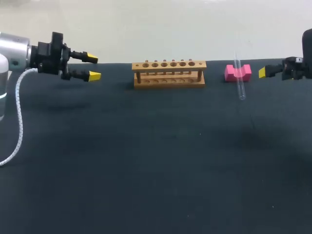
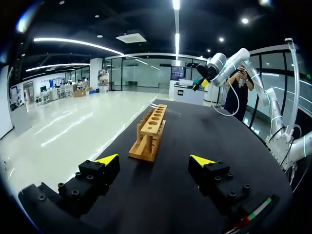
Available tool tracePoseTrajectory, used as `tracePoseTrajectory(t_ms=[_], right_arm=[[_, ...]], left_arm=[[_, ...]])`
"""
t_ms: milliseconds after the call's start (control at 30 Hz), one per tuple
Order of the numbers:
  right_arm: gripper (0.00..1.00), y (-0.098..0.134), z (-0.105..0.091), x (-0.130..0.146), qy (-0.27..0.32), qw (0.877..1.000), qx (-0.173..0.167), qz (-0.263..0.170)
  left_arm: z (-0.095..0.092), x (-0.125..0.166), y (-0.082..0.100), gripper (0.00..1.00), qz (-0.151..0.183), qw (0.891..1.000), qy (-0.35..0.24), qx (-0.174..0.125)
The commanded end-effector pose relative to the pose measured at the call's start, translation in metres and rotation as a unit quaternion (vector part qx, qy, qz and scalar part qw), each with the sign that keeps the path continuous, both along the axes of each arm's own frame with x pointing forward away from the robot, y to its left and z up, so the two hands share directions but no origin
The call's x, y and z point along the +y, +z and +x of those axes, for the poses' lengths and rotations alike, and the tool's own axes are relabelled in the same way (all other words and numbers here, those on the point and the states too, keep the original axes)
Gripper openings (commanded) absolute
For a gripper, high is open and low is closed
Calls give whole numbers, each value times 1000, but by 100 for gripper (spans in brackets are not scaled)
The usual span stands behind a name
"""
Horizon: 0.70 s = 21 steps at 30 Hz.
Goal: Grasp the test tube, adjust it, and insert it.
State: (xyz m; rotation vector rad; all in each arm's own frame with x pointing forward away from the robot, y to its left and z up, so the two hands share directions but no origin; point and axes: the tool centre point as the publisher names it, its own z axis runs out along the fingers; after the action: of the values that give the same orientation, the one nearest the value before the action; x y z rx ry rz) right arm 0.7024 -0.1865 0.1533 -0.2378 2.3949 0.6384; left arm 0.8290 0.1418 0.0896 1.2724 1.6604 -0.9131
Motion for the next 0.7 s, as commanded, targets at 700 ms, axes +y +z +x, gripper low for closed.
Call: tracePoseTrajectory(t_ms=[700], right_arm=[[100, 0, 0, 0, 0, 1000, 0, 0]], left_arm=[[-9, -8, 2, 0, 1, 1000, -9, -8]])
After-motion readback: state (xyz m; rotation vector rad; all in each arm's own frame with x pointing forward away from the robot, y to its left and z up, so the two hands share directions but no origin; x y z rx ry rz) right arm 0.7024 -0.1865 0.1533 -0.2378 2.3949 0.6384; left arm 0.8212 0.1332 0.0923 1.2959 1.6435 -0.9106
